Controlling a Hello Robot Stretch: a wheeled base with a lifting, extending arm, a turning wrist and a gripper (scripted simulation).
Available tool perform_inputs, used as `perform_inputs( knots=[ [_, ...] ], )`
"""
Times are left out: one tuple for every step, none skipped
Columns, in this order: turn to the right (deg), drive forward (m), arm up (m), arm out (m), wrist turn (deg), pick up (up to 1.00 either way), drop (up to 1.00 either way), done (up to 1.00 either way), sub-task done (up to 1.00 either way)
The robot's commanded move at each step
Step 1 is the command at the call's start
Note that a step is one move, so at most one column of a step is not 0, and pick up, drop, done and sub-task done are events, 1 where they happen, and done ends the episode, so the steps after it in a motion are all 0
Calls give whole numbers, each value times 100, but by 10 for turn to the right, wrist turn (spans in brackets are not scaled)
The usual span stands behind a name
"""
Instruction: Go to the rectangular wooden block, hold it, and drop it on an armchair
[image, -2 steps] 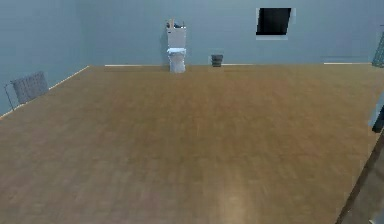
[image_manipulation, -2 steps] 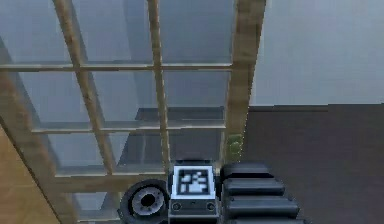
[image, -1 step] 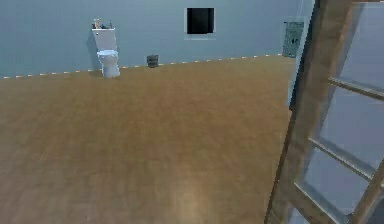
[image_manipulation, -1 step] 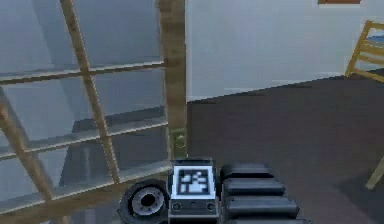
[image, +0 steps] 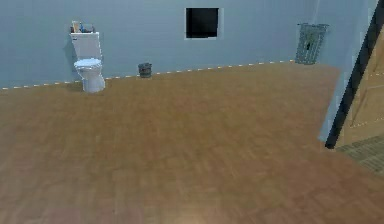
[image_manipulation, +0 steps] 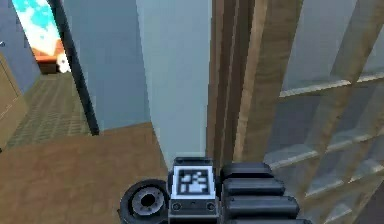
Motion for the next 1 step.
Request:
perform_inputs(
  knots=[
    [120,0,0,0,0,0,0,0,0]
  ],
)
